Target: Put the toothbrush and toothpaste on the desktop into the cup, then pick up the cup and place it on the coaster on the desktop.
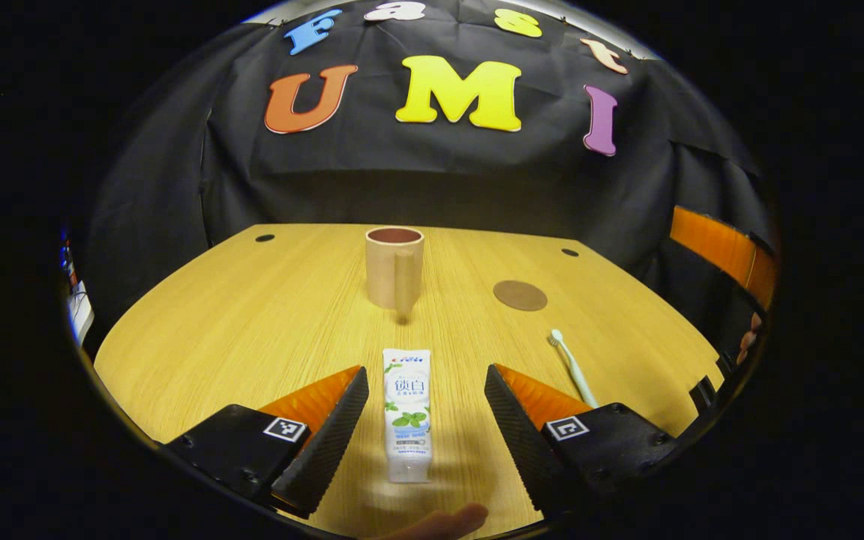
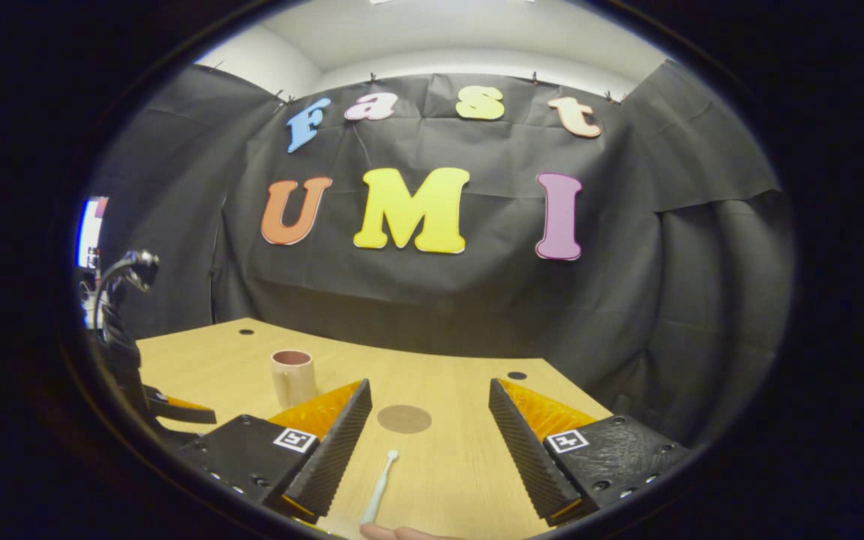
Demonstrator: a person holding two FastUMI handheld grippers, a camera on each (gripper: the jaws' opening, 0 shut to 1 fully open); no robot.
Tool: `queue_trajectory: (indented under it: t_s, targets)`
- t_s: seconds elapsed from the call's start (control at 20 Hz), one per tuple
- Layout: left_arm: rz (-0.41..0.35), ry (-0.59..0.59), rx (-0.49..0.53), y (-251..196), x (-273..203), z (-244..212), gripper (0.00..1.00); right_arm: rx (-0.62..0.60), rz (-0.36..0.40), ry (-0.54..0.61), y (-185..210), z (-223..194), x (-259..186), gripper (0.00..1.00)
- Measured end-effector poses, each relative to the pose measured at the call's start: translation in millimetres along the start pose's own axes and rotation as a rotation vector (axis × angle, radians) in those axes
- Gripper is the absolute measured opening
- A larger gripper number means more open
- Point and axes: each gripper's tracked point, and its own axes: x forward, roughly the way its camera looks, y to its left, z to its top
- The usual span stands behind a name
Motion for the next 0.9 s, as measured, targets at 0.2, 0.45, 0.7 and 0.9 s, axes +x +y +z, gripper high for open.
queue_trajectory:
  t_s: [0.2,0.45,0.7,0.9]
  targets:
    - [0.043,0.113,0.010,6,11,-27,0.99,-0.004,-0.006,0.026,-1,-8,4,0.96]
    - [0.050,0.161,0.013,10,15,-37,0.96,0.004,-0.009,0.051,0,-14,9,0.95]
    - [0.030,0.151,0.058,17,14,-34,0.82,-0.005,-0.010,0.064,0,-20,10,0.95]
    - [0.029,0.151,0.050,26,15,-34,0.48,-0.004,-0.015,0.082,-1,-25,13,0.95]
